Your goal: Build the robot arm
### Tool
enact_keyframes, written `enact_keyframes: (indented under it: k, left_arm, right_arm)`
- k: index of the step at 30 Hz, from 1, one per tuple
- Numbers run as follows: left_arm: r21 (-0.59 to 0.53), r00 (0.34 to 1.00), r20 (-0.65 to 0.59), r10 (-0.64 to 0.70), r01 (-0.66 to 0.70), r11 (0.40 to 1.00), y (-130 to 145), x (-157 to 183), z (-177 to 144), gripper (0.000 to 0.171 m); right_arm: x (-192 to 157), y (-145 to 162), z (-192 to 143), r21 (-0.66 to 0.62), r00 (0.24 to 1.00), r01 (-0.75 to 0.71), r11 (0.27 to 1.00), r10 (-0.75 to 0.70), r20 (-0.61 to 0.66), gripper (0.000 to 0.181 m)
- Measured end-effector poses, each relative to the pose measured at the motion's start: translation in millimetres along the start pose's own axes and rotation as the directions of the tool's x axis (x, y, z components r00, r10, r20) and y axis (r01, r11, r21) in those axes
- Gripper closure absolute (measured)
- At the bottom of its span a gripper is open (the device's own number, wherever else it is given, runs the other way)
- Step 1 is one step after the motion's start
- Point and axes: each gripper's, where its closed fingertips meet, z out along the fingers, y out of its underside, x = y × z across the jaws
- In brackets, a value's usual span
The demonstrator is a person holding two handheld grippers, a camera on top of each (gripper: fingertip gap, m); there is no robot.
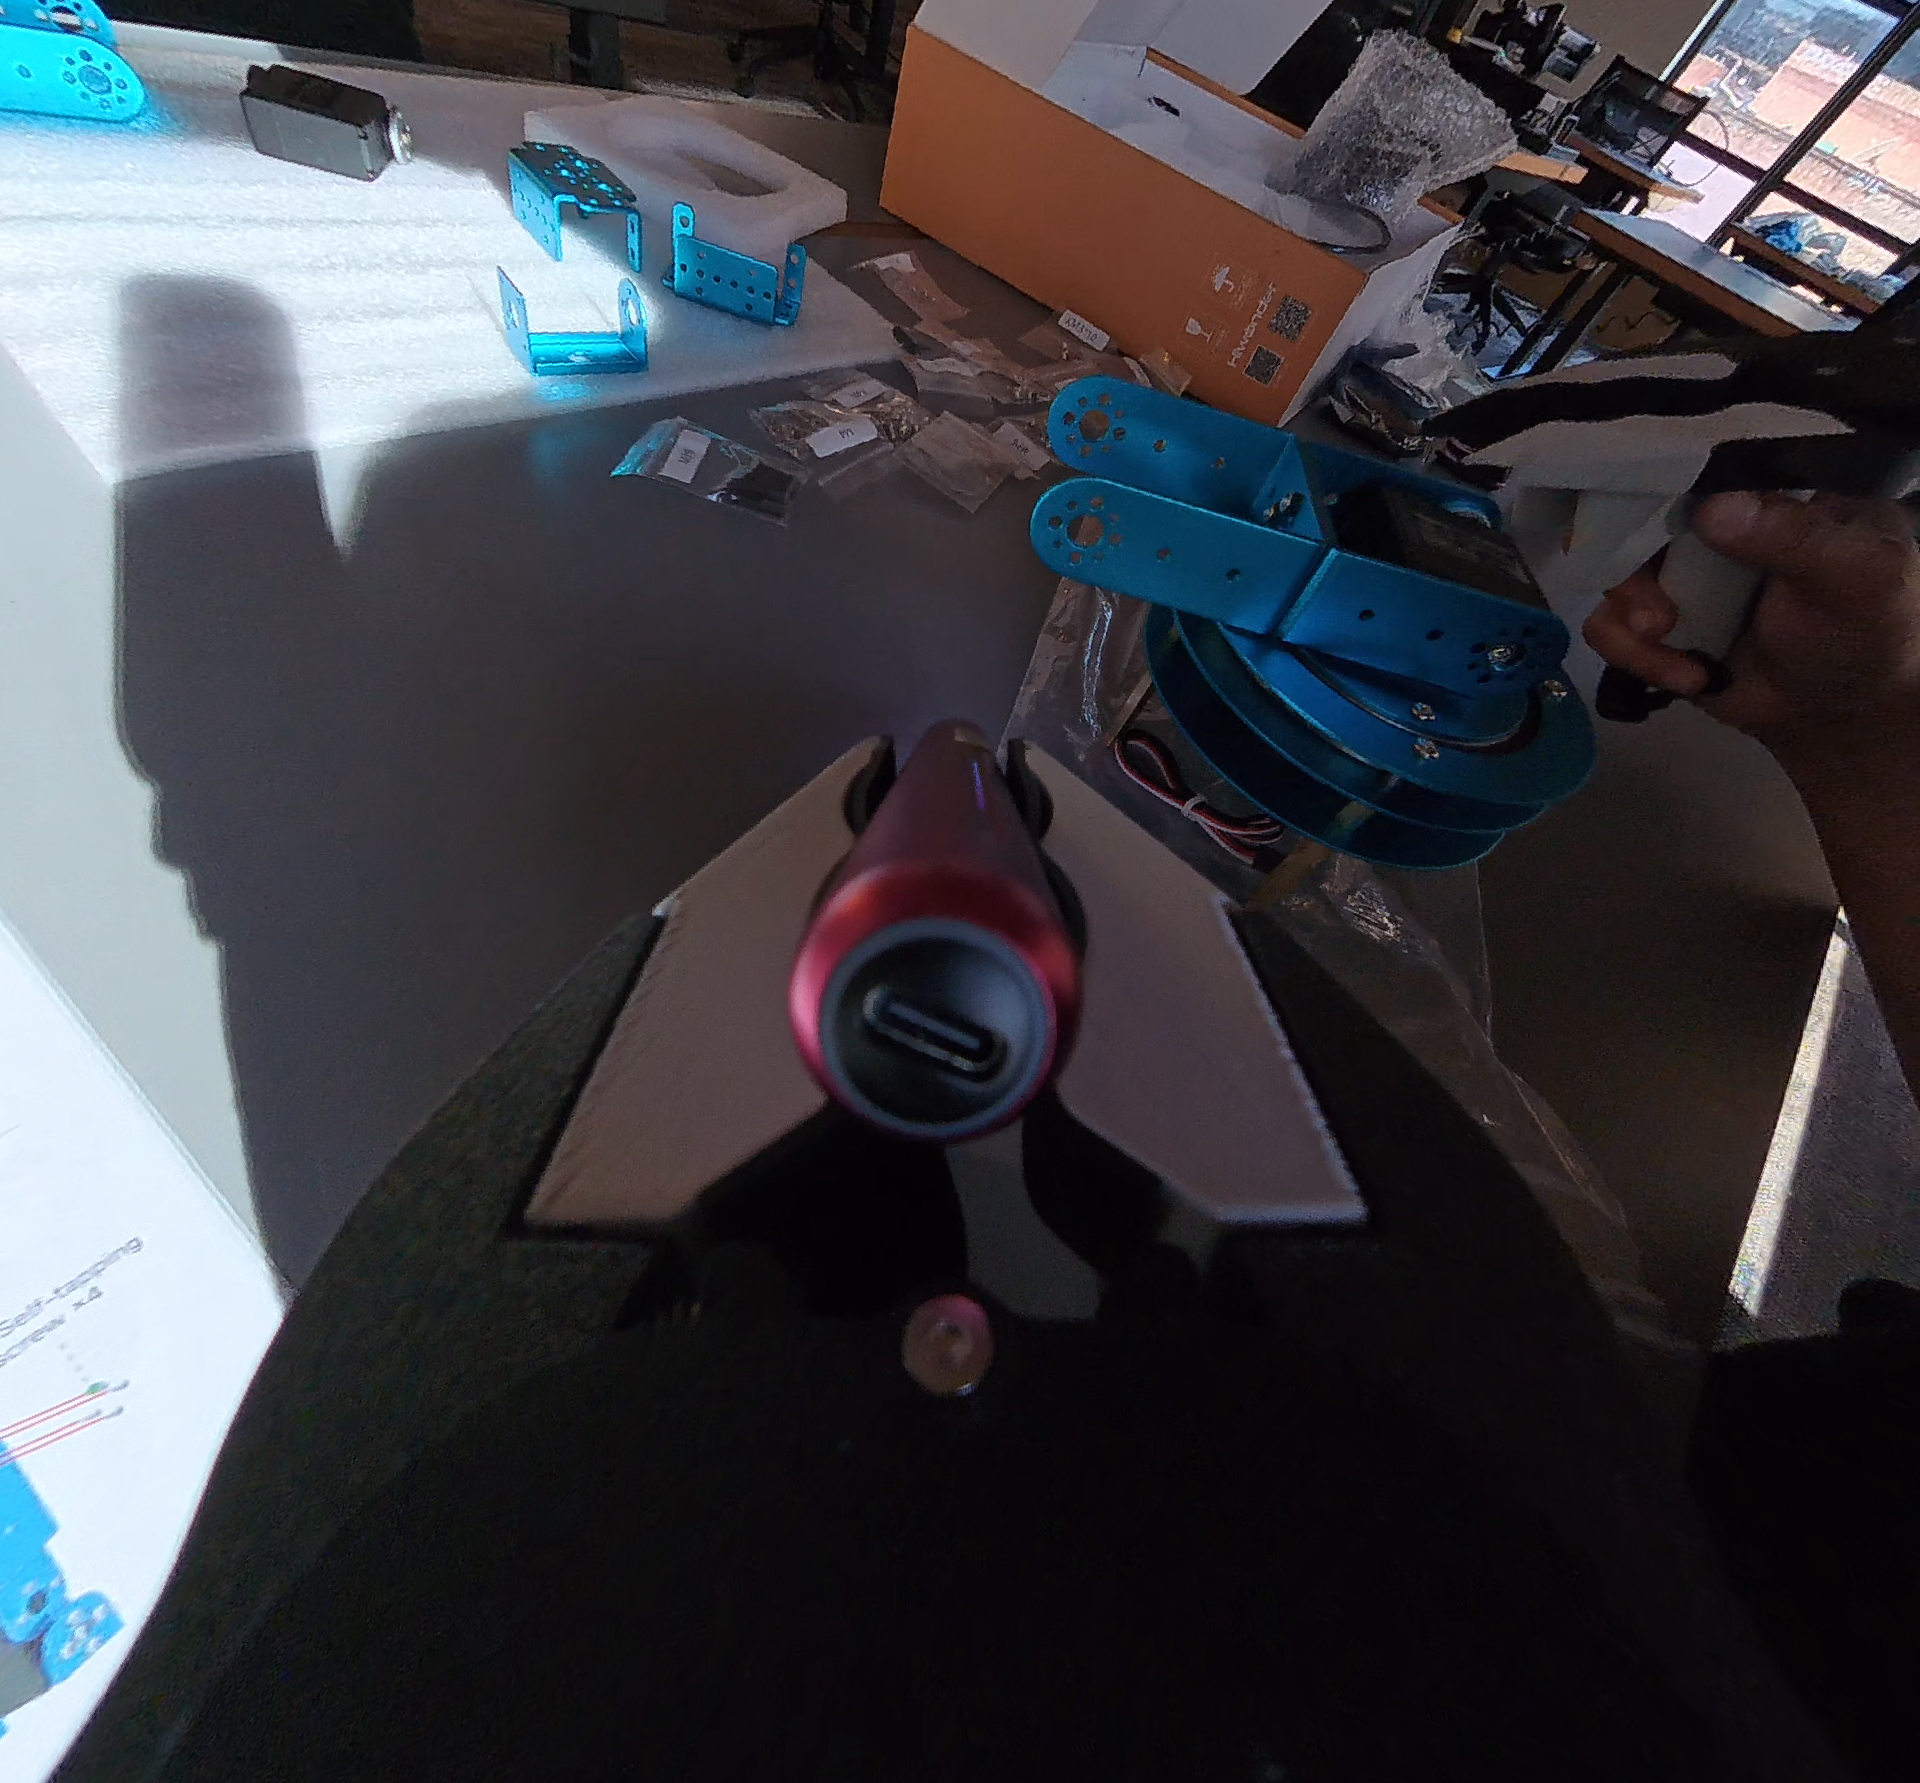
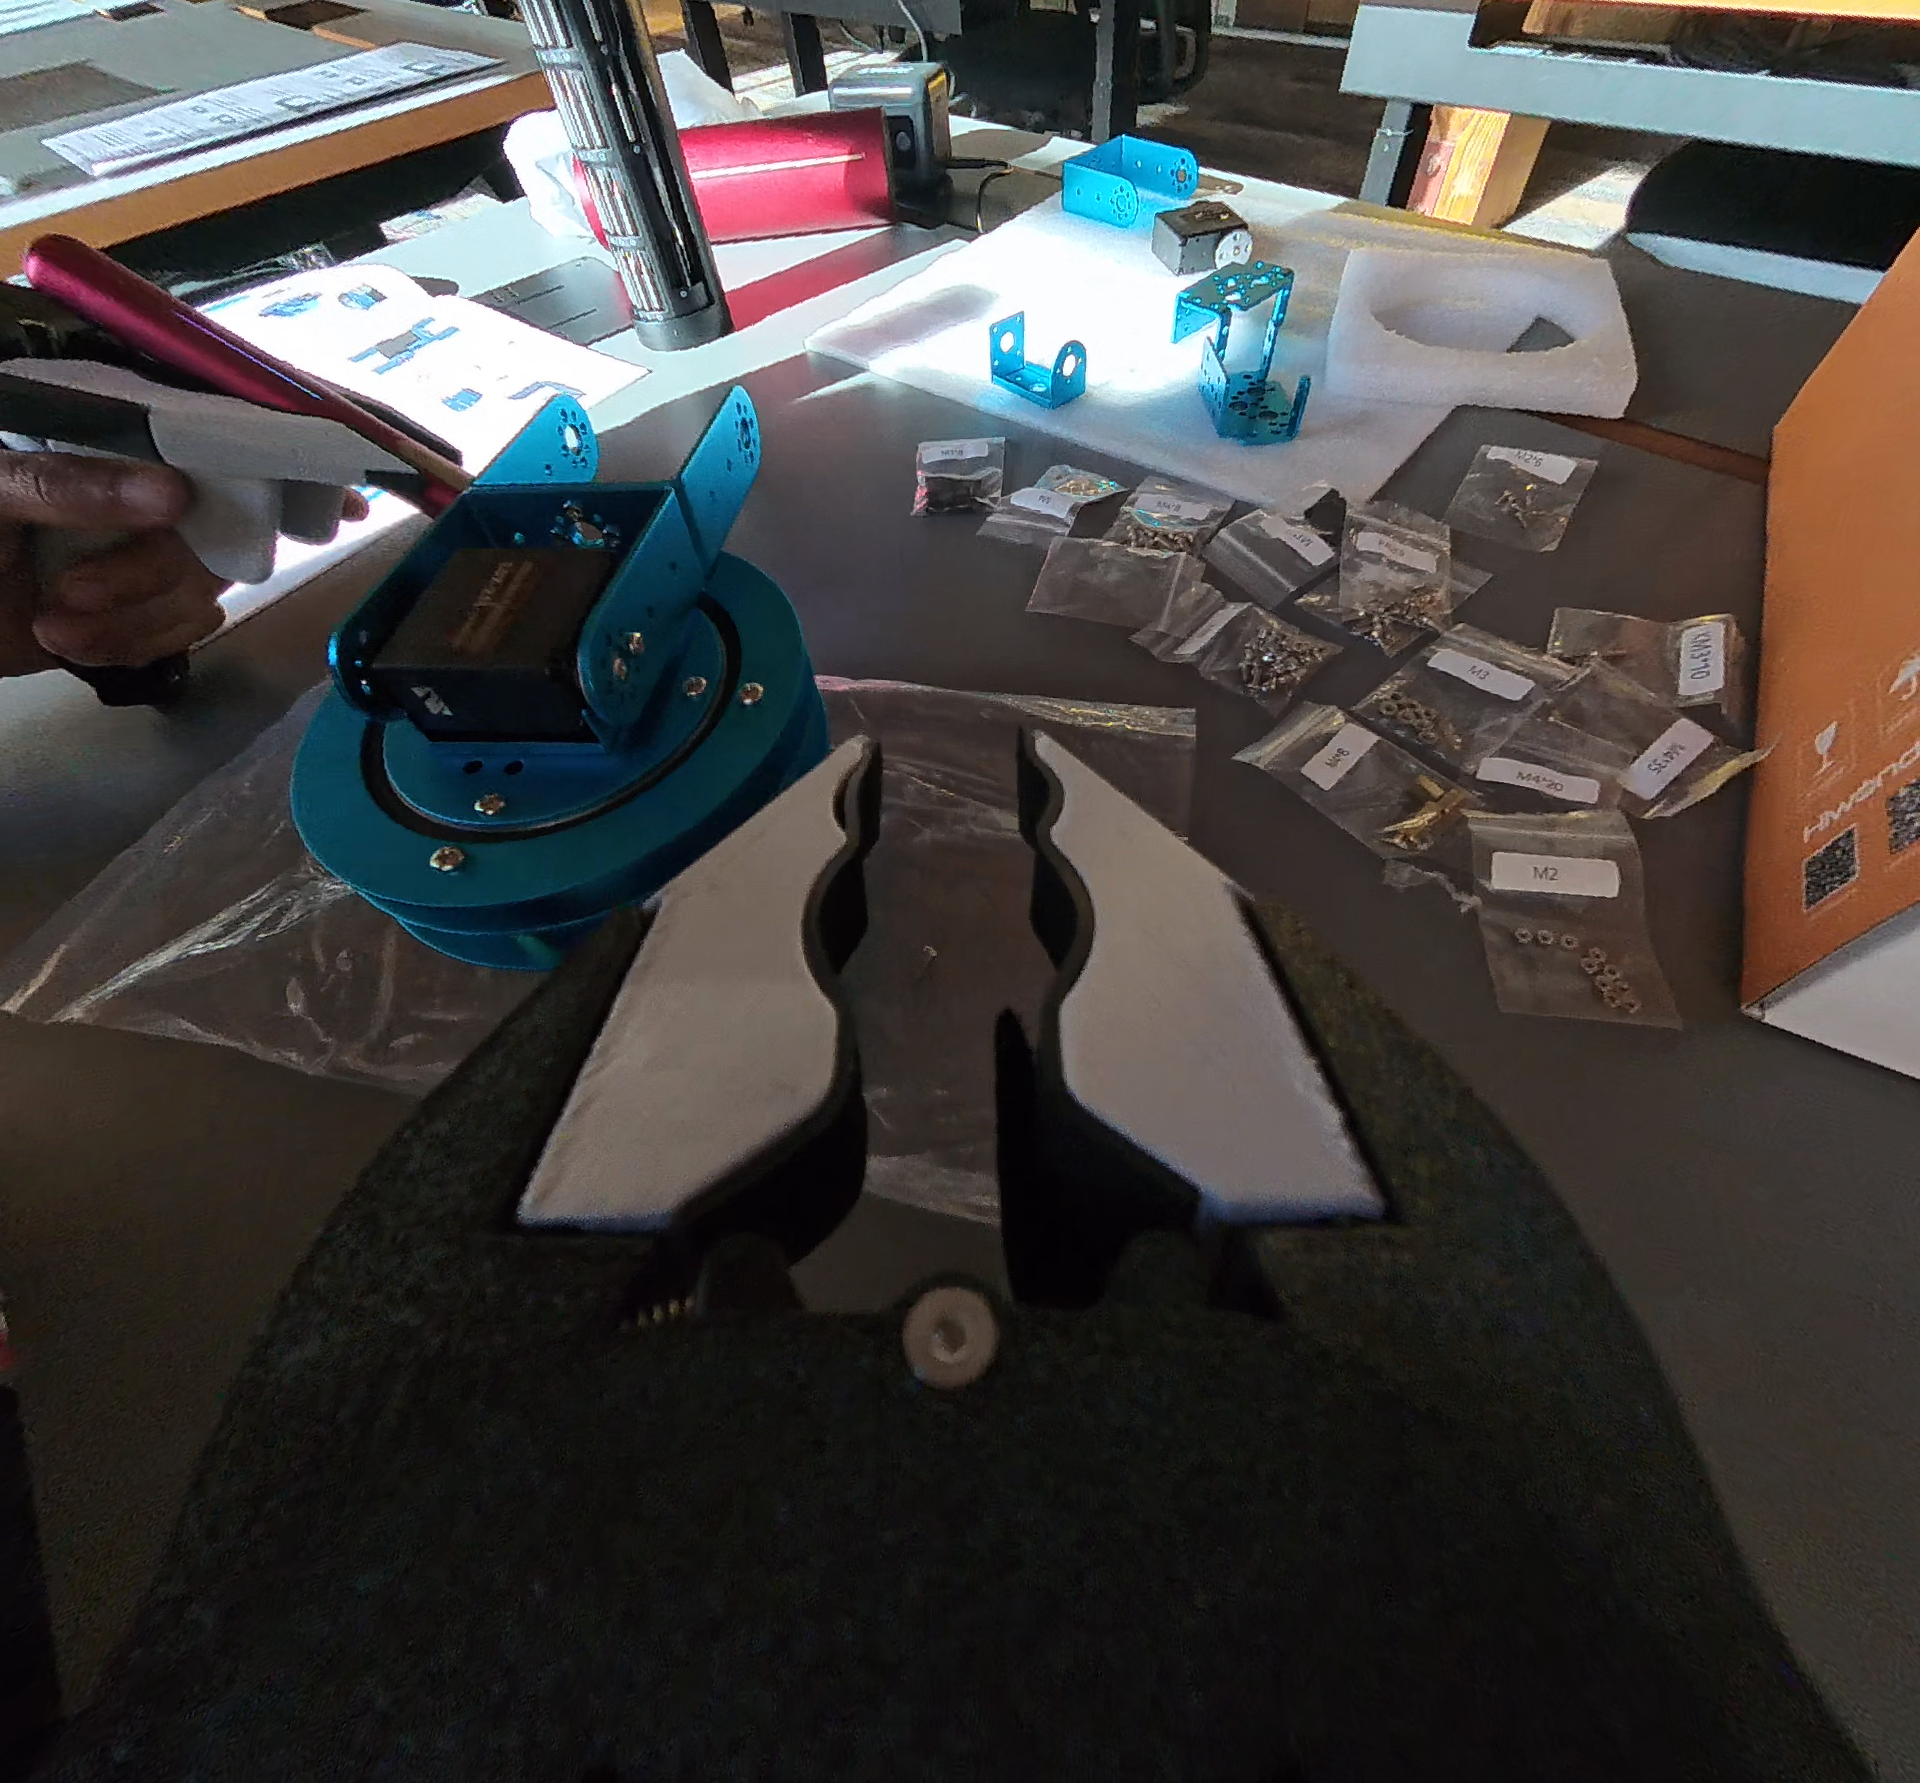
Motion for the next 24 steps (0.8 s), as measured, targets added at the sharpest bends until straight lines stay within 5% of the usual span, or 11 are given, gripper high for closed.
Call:
enact_keyframes:
  k: [7, 13, 19, 24]
  left_arm:
    - [0.059, 0.999, -0.052, 0.005, -0.002, 0.998, -11, 12, -31, 0.151]
    - [0.15, 0.981, -0.182, -0.072, 0.1, 0.984, -26, 34, -76, 0.151]
    - [0.14, 0.932, -0.329, -0.149, 0.204, 0.969, -22, 64, -96, 0.151]
    - [0.116, 0.898, -0.393, -0.196, 0.26, 0.959, -11, 77, -102, 0.151]
  right_arm:
    - [-22, -19, -4, 0.059, 0.999, 0.029, 0.998, -0.031, 0.035, 0.156]
    - [-103, -36, 2, 0.089, 0.965, 0.112, 0.99, -0.129, 0.227, 0.154]
    - [-173, -11, 31, -0.023, 0.942, 0.219, 0.975, -0.206, 0.265, 0.149]
    - [-189, 11, 44, -0.041, 0.962, 0.182, 0.982, -0.169, 0.215, 0.149]
